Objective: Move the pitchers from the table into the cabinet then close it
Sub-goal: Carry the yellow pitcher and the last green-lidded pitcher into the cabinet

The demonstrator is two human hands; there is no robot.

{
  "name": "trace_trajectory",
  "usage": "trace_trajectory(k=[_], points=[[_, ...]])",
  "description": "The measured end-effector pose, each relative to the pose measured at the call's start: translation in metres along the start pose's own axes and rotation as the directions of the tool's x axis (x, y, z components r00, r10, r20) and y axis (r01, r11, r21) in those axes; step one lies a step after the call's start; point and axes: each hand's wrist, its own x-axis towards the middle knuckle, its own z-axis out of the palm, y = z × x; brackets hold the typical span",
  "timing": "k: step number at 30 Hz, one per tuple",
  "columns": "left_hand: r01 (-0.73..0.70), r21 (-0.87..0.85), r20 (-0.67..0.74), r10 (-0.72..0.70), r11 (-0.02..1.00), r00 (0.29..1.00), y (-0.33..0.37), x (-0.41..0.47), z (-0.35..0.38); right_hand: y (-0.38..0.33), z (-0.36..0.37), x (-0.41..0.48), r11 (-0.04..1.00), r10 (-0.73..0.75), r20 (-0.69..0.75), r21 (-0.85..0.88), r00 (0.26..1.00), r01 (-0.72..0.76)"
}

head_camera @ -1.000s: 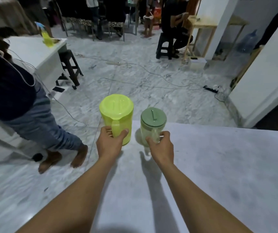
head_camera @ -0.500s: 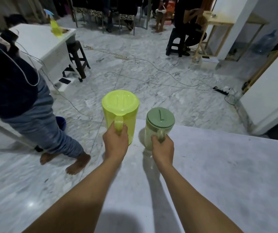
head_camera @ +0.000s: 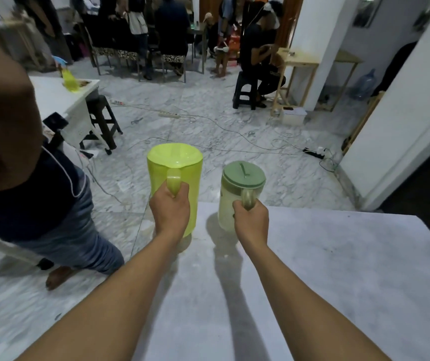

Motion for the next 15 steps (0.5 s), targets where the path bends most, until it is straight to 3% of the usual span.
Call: trace_trajectory(k=[9,15], points=[[-0.177,-0.055,0.099,0.182,0.983,0.978,0.099,-0.018,-0.014,-0.086,-0.072,-0.043,0.994,-0.081,-0.194,0.052,0.978,0.093],[-0.27,-0.172,0.255,0.308,0.947,0.916,0.174,-0.062,-0.018,-0.139,-0.146,-0.095,0.984,-0.147,-0.388,0.033,0.91,0.173]])
